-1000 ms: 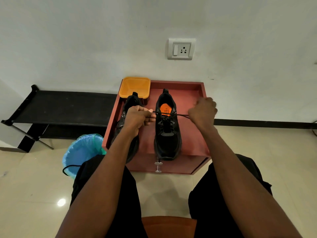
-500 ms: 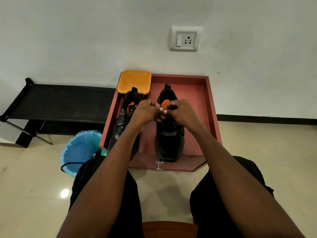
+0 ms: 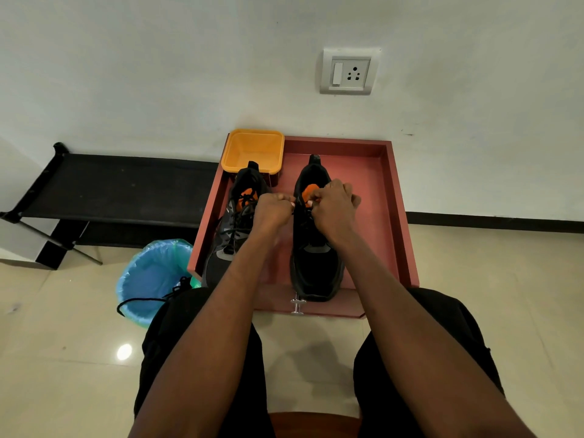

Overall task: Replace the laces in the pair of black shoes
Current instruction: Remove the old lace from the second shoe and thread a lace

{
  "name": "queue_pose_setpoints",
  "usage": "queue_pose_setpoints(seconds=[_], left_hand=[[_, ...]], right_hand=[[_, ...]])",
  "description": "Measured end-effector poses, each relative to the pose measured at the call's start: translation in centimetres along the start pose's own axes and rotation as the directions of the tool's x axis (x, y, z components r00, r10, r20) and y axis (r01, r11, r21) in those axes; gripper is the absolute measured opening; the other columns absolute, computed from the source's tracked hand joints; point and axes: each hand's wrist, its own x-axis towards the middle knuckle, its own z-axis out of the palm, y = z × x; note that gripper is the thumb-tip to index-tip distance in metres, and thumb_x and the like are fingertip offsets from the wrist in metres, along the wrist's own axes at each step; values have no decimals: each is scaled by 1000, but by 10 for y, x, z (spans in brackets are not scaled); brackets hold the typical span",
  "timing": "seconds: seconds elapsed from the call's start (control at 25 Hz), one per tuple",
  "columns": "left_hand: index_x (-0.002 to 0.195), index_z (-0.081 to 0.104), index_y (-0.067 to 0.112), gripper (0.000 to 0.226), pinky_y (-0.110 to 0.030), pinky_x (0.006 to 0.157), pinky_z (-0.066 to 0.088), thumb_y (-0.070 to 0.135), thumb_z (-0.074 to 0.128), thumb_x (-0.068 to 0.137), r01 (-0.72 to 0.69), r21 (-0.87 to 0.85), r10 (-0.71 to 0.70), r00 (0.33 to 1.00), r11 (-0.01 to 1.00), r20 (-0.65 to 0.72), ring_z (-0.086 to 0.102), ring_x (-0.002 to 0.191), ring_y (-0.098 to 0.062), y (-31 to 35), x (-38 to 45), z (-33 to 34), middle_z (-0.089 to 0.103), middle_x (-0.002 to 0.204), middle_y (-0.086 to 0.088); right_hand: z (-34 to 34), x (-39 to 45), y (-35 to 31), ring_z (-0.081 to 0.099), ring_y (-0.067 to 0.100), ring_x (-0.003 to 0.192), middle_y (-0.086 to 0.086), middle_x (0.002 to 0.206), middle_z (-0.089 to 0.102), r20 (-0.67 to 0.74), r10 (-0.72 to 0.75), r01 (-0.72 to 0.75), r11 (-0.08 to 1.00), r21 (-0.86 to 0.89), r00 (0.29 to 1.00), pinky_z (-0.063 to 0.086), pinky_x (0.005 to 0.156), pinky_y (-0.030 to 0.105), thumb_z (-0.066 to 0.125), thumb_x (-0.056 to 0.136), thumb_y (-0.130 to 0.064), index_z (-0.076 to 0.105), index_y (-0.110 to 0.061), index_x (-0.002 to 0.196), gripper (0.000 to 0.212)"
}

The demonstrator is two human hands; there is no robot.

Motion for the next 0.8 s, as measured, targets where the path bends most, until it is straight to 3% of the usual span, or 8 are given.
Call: queue_pose_setpoints(seconds=[0.16, 0.32, 0.48, 0.64, 0.8], left_hand=[[90, 71, 13, 17, -34, 82, 55, 0, 60, 91, 35, -50, -35, 999, 998, -4, 64, 86, -19, -3, 6, 3, 72, 100, -14], [95, 71, 14, 16, -24, 74, 53, 2, 62, 91, 20, -17, -19, 1000, 1000, 14, 65, 90, -17, -6, 5, 4, 71, 100, -9], [102, 71, 13, 16, -26, 74, 51, 4, 63, 92, 11, -11, -11, 999, 1000, 42, 63, 86, -15, -7, 4, 2, 71, 103, -9], [93, 71, 15, 10, -30, 71, 51, 7, 65, 91, -24, -40, 25, 999, 999, 25, 63, 82, -19, -8, 3, 3, 72, 100, -14], [82, 71, 19, 11, -41, 83, 57, 11, 68, 89, -75, -1, 75, 997, 997, -14, 70, 90, -23, -11, 3, 4, 73, 91, -6]], right_hand=[[-1, 5, 2, 34, 26, 120, 3, 119, 48, 57, 27, -29, 999, 37, 998, 22, 96, 38, 58, 91, -14, 75, -30, 107, 28], [2, 4, 1, 35, 27, 120, 3, 120, 50, 51, 43, -48, 995, 87, 998, 27, 99, 41, 58, 95, -19, 75, -33, 109, 26], [4, 5, 2, 36, 28, 120, 5, 120, 53, -6, 85, -83, 989, 119, 996, 27, 97, 40, 59, 94, -21, 75, -25, 101, 17], [11, 4, -2, 33, 29, 121, 6, 125, 45, 0, 138, -136, 975, 177, 990, 29, 100, 40, 60, 93, -18, 74, -22, 95, 14], [5, 6, -5, 29, 27, 125, 4, 131, 40, 97, 147, -169, 945, 280, 984, 28, 108, 41, 57, 93, -15, 65, -28, 87, 16]])
